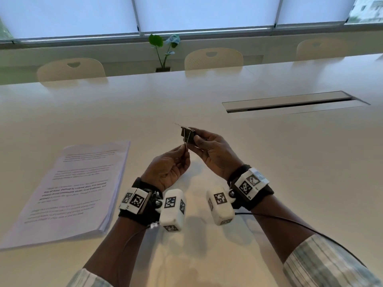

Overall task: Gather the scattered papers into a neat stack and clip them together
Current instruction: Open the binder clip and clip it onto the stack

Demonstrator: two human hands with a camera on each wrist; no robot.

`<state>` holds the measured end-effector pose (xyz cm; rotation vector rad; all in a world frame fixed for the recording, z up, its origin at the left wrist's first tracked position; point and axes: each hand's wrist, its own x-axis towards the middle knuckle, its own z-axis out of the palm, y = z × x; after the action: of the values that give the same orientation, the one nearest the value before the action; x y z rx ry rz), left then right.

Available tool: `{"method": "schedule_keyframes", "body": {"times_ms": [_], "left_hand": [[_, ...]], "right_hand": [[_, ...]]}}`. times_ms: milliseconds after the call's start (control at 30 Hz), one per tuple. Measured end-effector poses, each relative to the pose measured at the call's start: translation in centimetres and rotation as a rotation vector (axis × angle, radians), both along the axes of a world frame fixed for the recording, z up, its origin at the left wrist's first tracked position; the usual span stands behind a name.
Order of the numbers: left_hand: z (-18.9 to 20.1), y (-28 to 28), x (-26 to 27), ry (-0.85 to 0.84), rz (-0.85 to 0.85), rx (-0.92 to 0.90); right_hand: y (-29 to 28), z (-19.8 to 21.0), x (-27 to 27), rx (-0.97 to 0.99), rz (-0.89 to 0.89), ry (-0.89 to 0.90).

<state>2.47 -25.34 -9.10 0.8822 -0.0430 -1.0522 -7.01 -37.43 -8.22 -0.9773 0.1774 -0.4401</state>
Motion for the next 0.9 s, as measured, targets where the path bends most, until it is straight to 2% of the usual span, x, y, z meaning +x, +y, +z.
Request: {"method": "schedule_keyframes", "body": {"times_ms": [67, 167, 267, 333, 433, 600, 733, 900], "left_hand": [[-0.1, 0.2, 0.3, -0.067, 0.021, 0.041], [-0.3, 0.4, 0.5, -0.266, 0.068, 0.15], [-0.3, 0.5, 0.3, -0.477, 0.088, 0.259], [-0.1, 0.5, 0.1, -0.538, 0.068, 0.282], [0.2, 0.5, -0.2, -0.582, 0.022, 0.299], [0.7, 0.5, -0.8, -0.624, -0.009, 0.281], [1.1, 0.7, -0.9, -0.632, -0.017, 0.274], [1.1, 1.2, -0.6, -0.604, 0.006, 0.236]], "right_hand": [[-0.1, -0.1, -0.1, -0.209, -0.081, 0.131], [-0.2, 0.0, 0.0, -0.472, -0.198, 0.269], [0.3, 0.7, 0.0, -0.547, -0.258, 0.293], [0.4, 1.0, 0.0, -0.57, -0.334, 0.301], [0.1, 1.2, -0.1, -0.501, -0.419, 0.326], [-0.3, 1.6, -0.5, -0.349, -0.439, 0.291], [-0.5, 1.8, -0.7, -0.2, -0.411, 0.266], [-0.6, 1.9, -1.3, 0.073, -0.29, 0.208]]}}
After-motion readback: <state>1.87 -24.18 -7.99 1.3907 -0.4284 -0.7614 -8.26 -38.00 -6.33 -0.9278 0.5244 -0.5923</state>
